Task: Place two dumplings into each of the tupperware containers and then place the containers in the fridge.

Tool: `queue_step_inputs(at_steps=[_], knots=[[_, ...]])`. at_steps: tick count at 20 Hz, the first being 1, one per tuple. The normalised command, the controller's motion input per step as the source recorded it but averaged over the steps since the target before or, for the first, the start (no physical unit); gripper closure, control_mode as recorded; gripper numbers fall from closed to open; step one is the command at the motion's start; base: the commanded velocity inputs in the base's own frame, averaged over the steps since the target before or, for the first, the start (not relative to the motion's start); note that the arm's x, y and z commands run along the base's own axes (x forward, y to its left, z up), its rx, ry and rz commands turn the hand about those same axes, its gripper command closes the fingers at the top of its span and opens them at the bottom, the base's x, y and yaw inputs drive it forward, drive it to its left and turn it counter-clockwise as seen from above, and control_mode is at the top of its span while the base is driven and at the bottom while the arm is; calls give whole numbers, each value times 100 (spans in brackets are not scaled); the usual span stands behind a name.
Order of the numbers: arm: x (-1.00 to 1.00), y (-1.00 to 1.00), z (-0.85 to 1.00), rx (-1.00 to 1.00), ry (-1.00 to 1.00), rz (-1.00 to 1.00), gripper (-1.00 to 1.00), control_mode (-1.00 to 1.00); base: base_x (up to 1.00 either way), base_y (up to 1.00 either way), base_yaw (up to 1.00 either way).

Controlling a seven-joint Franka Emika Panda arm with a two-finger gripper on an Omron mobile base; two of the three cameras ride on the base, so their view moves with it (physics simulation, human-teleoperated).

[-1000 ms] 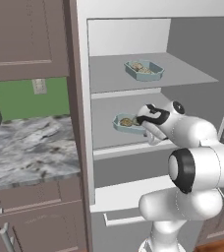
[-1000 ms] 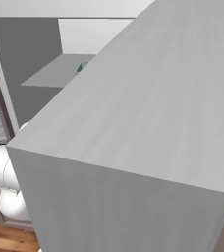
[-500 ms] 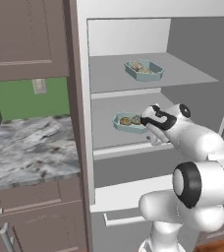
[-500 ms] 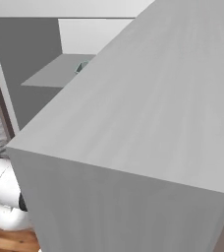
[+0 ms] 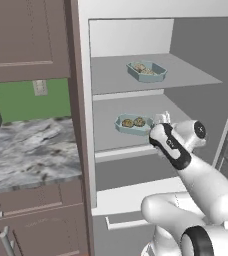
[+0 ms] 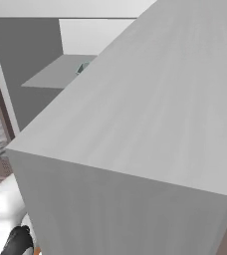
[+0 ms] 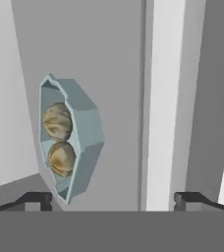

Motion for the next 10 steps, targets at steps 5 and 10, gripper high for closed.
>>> queue_step_inputs(at_steps=[5,10], knots=[[-58,8,72,-5,3,-4,-100,-100,0,0,0],[-54,8,84,-7,19,-3,-100,-100,0,0,0]])
